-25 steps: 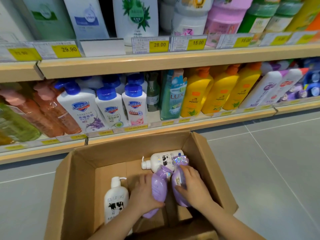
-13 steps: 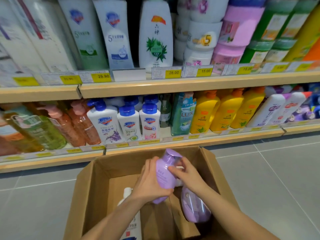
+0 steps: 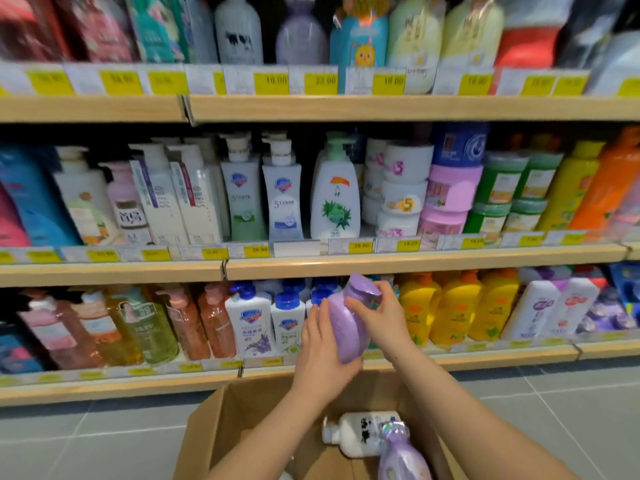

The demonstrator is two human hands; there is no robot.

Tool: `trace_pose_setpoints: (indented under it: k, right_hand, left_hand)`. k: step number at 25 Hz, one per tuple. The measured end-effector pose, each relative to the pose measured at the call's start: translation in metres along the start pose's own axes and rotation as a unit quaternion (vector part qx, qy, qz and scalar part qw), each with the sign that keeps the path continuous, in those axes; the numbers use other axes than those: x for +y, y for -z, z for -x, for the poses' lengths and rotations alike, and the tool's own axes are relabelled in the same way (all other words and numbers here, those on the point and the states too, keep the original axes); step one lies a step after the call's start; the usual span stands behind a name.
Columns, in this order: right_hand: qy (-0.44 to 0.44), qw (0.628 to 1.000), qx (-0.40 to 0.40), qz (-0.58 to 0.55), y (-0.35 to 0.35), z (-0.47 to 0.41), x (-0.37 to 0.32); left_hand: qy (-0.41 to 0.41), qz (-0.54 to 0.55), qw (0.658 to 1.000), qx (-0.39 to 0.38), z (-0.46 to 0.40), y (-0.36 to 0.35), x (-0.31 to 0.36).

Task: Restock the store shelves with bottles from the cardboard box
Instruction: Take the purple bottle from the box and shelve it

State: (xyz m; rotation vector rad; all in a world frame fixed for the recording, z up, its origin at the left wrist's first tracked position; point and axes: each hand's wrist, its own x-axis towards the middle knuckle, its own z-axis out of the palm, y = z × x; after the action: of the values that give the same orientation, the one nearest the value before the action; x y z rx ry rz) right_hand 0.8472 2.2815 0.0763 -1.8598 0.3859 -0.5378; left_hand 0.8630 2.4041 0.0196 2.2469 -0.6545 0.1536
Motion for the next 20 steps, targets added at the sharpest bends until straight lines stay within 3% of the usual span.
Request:
trace_pose_setpoints:
  k: [4, 6, 11, 16, 18, 20]
  right_hand:
    - [0.002, 0.998, 0.052, 0.017, 0.001, -0.016, -0.047]
    - [0.015, 0.999, 0.039, 0.022, 0.005, -0.024, -0.067]
    - [0.081, 0.990, -0.114, 0.013, 0.041, -0.046, -0.100]
    - [0.078, 0.953, -0.284, -0.064, 0.071, -0.049, -0.118]
    - [0.071, 0.961, -0.256, -0.083, 0.069, -0.051, -0.121]
    - [0.091, 0.976, -0.185, -0.071, 0.063, -0.056, -0.125]
  left_hand:
    - [0.018, -0.030, 0.998, 0.050, -0.023, 0.014, 0.028]
    - [0.015, 0.018, 0.997, 0.072, -0.038, 0.031, 0.036]
    - [0.018, 0.272, 0.960, -0.069, -0.060, 0.094, 0.042]
    - [0.012, 0.317, 0.924, -0.214, -0.073, 0.136, 0.056]
    - [0.024, 0.334, 0.911, -0.240, -0.080, 0.144, 0.058]
    - [0.029, 0.346, 0.913, -0.212, -0.084, 0.144, 0.059]
